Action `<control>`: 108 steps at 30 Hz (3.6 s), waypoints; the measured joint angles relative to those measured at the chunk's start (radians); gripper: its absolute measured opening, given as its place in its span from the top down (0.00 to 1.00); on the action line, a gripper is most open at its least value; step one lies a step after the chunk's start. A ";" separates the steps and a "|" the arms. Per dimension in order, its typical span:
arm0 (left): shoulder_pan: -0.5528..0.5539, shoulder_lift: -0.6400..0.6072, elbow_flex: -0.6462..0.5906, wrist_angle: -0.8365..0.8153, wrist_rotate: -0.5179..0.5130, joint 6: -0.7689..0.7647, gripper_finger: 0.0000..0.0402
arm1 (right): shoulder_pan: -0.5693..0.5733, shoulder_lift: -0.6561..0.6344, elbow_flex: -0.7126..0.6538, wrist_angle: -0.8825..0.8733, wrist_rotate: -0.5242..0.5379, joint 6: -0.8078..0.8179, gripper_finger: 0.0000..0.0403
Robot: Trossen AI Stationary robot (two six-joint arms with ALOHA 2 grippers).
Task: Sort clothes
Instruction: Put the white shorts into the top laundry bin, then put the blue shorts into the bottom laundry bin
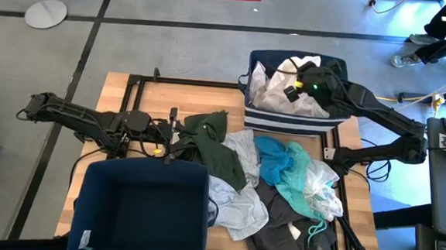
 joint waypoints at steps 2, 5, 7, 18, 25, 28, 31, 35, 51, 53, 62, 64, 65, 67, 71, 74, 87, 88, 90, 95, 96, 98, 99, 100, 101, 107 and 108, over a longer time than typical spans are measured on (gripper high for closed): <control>0.000 0.000 0.000 0.000 0.000 0.000 0.59 | -0.040 0.012 0.000 -0.028 -0.030 0.029 0.92; 0.000 0.000 0.000 0.000 0.000 -0.002 0.59 | -0.094 0.037 0.000 -0.057 -0.082 0.053 0.92; 0.000 0.000 0.000 0.000 0.000 -0.002 0.59 | -0.120 0.053 0.000 -0.068 -0.109 0.068 0.92; 0.000 0.000 0.000 0.000 0.000 -0.002 0.59 | -0.199 0.149 0.000 -0.157 -0.203 0.156 0.82; 0.000 0.000 0.000 0.000 0.000 -0.003 0.59 | -0.196 0.153 0.000 -0.159 -0.203 0.175 0.56; 0.000 0.000 0.000 0.000 0.000 -0.003 0.59 | -0.195 0.143 0.000 -0.191 -0.204 0.172 0.47; 0.000 0.000 0.000 0.000 0.000 -0.003 0.59 | -0.179 0.124 0.005 -0.234 -0.236 0.173 0.40; 0.000 0.000 0.000 0.000 0.000 -0.003 0.59 | -0.131 0.094 0.047 -0.304 -0.272 0.200 0.36; 0.000 0.000 0.000 -0.007 0.000 -0.036 0.59 | 0.366 0.043 0.119 -0.345 -0.462 0.459 0.36; 0.000 0.000 0.000 -0.007 0.000 -0.035 0.59 | 0.435 0.057 0.119 -0.345 -0.462 0.495 0.36; 0.000 0.000 0.000 -0.008 0.000 -0.040 0.59 | 0.683 0.161 0.119 -0.343 -0.457 0.623 0.36; 0.000 0.000 0.000 -0.008 0.000 -0.040 0.59 | 0.719 0.196 0.119 -0.343 -0.454 0.639 0.36; 0.000 0.000 0.000 -0.008 0.000 -0.040 0.59 | 0.735 0.216 0.119 -0.344 -0.440 0.648 0.36; 0.000 0.000 0.000 -0.008 0.000 -0.040 0.59 | 0.757 0.258 0.119 -0.347 -0.413 0.677 0.36; 0.000 0.000 0.000 -0.008 0.000 -0.040 0.59 | 0.761 0.346 0.119 -0.414 -0.372 0.800 0.36; 0.000 0.000 0.000 -0.008 0.000 -0.040 0.59 | 0.751 0.413 0.119 -0.531 -0.331 0.904 0.36; 0.000 0.000 0.000 -0.010 0.000 -0.039 0.59 | 0.624 0.517 -0.023 -0.622 -0.465 1.001 0.36; 0.000 0.000 0.000 -0.011 0.000 -0.039 0.59 | 0.616 0.514 -0.050 -0.616 -0.475 1.000 0.36; 0.000 0.000 0.000 -0.012 0.000 -0.039 0.59 | 0.603 0.506 -0.105 -0.573 -0.504 0.995 0.36; 0.000 0.000 0.000 -0.010 0.000 -0.033 0.59 | 0.593 0.503 -0.197 -0.441 -0.568 0.953 0.36; 0.000 0.000 0.000 -0.009 0.000 -0.032 0.59 | 0.594 0.502 -0.214 -0.411 -0.571 0.944 0.36; 0.000 0.000 0.000 -0.007 0.000 -0.030 0.59 | 0.594 0.502 -0.246 -0.346 -0.577 0.919 0.36; 0.000 0.000 0.000 -0.007 0.000 -0.030 0.59 | 0.594 0.502 -0.262 -0.325 -0.577 0.907 0.36; 0.000 0.000 0.000 -0.007 0.000 -0.030 0.59 | 0.594 0.502 -0.276 -0.316 -0.576 0.901 0.36; 0.000 0.000 0.000 -0.007 0.000 -0.030 0.59 | 0.594 0.501 -0.291 -0.307 -0.570 0.890 0.36; 0.000 0.000 0.000 -0.006 0.000 -0.029 0.59 | 0.597 0.501 -0.355 -0.301 -0.539 0.881 0.47; 0.000 0.000 0.000 -0.006 0.000 -0.029 0.59 | 0.597 0.501 -0.356 -0.303 -0.528 0.879 0.52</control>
